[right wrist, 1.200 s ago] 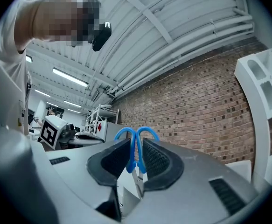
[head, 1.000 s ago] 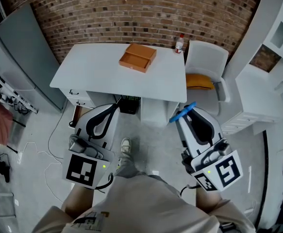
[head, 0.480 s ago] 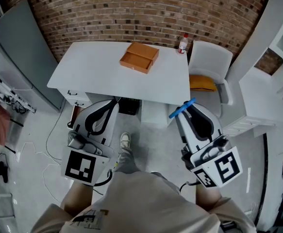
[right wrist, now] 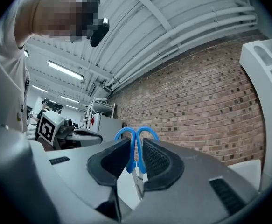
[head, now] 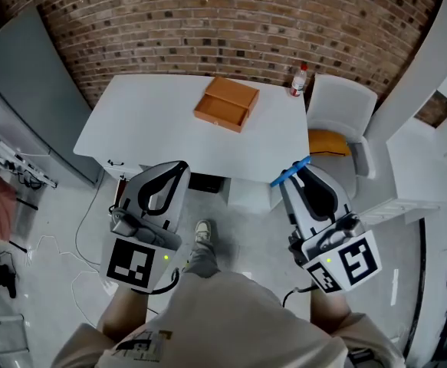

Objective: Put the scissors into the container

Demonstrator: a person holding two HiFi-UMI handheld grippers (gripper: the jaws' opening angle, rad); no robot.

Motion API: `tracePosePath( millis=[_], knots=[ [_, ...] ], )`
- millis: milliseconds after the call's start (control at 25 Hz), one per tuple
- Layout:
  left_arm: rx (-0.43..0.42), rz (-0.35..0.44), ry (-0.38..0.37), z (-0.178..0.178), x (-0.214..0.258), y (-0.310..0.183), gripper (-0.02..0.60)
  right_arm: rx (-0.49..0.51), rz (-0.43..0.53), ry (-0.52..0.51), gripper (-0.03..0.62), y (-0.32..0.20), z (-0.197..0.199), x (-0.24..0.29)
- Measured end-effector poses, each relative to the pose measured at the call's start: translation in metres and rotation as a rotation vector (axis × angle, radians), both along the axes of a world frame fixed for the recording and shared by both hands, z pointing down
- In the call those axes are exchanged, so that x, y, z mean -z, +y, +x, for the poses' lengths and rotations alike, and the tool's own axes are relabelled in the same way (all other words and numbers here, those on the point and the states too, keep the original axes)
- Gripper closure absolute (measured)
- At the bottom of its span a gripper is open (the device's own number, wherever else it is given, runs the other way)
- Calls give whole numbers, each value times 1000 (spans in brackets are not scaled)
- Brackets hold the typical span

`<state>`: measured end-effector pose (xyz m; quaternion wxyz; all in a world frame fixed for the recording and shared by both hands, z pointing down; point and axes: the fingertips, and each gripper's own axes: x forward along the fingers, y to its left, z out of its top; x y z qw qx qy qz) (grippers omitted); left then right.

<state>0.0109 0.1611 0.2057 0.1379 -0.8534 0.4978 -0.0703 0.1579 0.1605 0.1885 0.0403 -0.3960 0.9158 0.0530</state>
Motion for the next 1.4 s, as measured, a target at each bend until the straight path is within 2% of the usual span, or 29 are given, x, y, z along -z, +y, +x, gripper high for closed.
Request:
tracePosePath(
  millis=[480,960,1400],
  knots=[
    [-56,-62,21,-39,9,-134,574,-59,-70,42,513,-134,-41,3],
    [-120,-135,29,-88,-13,-268,574,-103,-117,76,513,-263,-97,-9],
    [-165,-160,28,-114,-33,-351,574,-103,-184,158,513,-348,-134,-35]
  ],
)
